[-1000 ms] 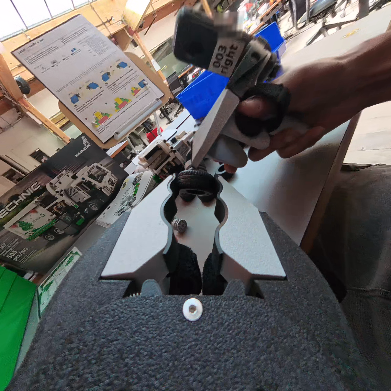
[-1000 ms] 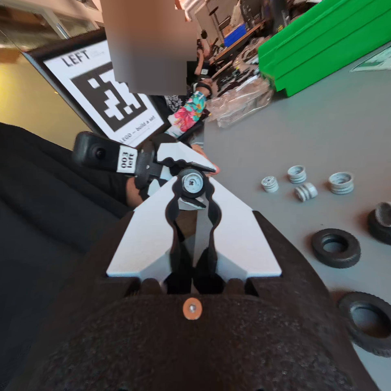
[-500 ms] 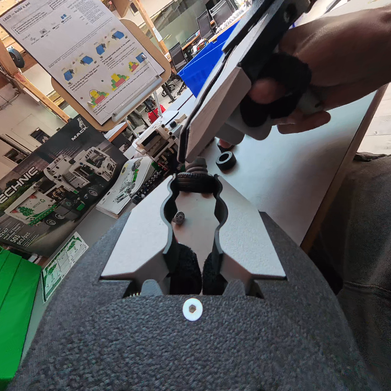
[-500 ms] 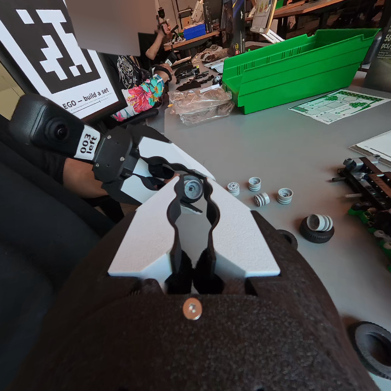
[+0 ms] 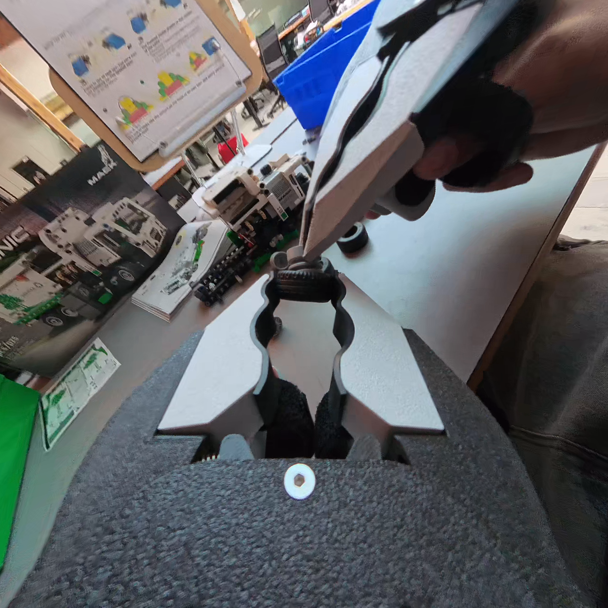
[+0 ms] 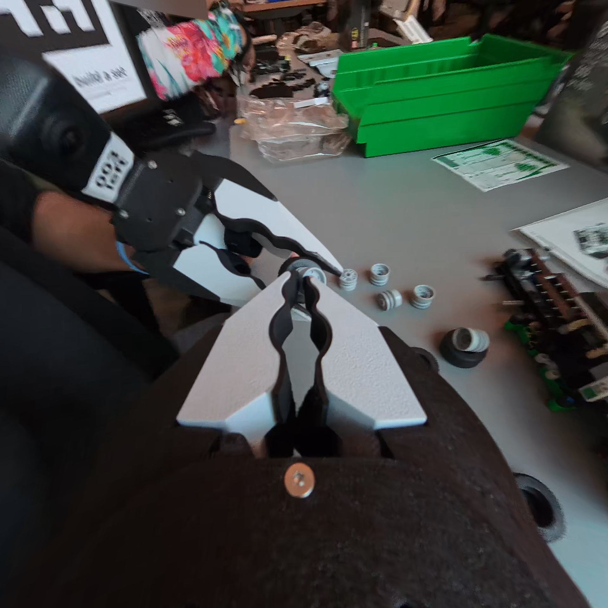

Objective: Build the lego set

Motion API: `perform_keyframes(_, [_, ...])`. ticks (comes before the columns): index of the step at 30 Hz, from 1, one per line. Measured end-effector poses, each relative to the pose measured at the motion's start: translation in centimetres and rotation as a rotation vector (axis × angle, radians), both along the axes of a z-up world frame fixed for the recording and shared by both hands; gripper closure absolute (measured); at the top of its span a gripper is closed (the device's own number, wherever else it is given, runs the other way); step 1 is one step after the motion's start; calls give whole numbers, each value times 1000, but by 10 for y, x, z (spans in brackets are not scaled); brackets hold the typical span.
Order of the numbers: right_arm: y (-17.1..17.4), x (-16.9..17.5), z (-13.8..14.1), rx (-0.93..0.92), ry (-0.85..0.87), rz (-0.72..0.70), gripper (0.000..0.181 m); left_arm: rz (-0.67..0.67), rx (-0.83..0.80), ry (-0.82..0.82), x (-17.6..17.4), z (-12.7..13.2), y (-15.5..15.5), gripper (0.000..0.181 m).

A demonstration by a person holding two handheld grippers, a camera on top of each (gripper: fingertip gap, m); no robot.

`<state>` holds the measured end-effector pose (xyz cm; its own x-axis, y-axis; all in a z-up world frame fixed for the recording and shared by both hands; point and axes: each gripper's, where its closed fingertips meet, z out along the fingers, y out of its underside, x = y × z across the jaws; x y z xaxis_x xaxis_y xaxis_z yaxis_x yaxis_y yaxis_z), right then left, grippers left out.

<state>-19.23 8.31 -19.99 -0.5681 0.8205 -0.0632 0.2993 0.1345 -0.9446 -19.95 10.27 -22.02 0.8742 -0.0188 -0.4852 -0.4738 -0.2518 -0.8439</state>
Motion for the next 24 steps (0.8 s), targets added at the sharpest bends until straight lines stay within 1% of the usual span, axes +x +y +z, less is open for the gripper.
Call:
perform_keyframes(1, [1, -2, -1, 57, 29, -38, 179, 9, -20, -33, -2, -2, 0, 151])
perform_keyframes(5, [2, -6, -1, 150, 97, -107, 179, 33, -33, -73, -4, -3, 0, 152])
perform_keyframes(6, [2, -6, -2, 150, 109, -118, 179, 41, -40, -69, -4, -4, 0, 152])
perform_keyframes(8, [2, -6, -4, 85, 75, -116, 179, 49, -51, -61, -5, -6, 0, 152])
perform_keyframes(10, [2, -8, -6, 52, 81, -144, 179, 72, -67, -66, -7, -8, 0, 152])
perform_keyframes(13, [2, -10, -4, 43, 124, -192, 179, 72, -64, -91, -8, -7, 0, 152])
perform_keyframes(15, [2, -12, -4, 91, 162, -227, 179, 78, -65, -105, -10, -7, 0, 152])
perform_keyframes(20, [2, -13, -6, 85, 158, -253, 179, 83, -74, -108, -10, -8, 1, 152])
perform_keyframes(22, [2, -13, -5, 13, 123, -230, 179, 83, -71, -111, -10, -7, 1, 152])
perform_keyframes(24, [1, -13, -5, -97, 76, -205, 179, 79, -70, -114, -10, -7, 1, 152])
